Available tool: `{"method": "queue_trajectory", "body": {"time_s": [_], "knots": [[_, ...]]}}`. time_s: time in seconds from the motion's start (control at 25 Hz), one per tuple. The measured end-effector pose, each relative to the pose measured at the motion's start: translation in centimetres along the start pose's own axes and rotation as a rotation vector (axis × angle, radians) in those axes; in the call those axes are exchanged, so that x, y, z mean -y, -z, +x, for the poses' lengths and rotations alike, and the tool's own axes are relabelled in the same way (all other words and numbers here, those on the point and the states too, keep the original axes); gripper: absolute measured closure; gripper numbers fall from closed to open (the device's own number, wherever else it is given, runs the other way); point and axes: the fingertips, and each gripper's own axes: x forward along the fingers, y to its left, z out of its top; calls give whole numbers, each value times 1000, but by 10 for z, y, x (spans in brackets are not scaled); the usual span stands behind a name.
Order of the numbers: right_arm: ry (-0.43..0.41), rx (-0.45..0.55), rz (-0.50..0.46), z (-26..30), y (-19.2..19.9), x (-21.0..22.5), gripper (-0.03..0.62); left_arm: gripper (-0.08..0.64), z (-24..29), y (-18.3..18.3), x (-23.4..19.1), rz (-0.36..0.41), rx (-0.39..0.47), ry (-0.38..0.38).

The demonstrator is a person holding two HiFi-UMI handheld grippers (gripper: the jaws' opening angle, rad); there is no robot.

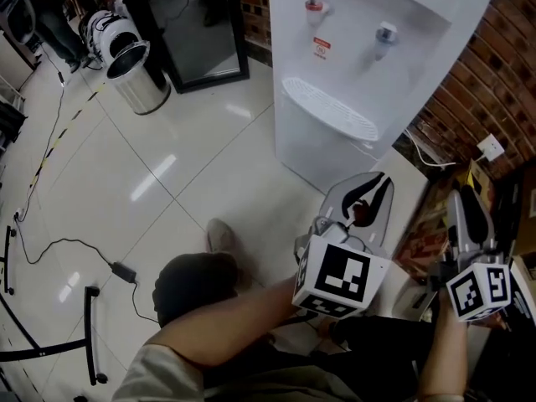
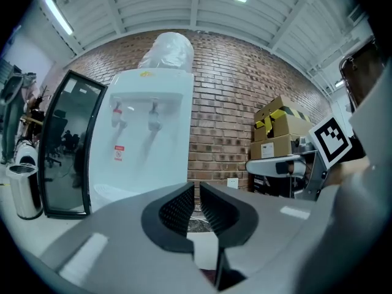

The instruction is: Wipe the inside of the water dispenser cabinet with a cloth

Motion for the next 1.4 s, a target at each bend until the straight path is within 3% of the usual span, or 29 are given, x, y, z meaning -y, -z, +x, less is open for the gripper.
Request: {"method": "queue_trajectory", "body": {"time_s": [0.36, 0.76, 1.0, 1.4], "knots": [[-52, -56, -20, 20, 11, 16, 440, 514, 6, 15, -14, 11, -26, -71], [-233, -56, -74, 69, 7, -19, 417, 479, 8, 28, -33, 15, -45, -167], [-287, -124, -160, 84, 43, -24, 405, 462, 7, 42, -39, 22, -67, -206], [-259, -236, -189, 96, 133, 6, 383, 448, 15, 67, -48, 78, -90, -260]]}}
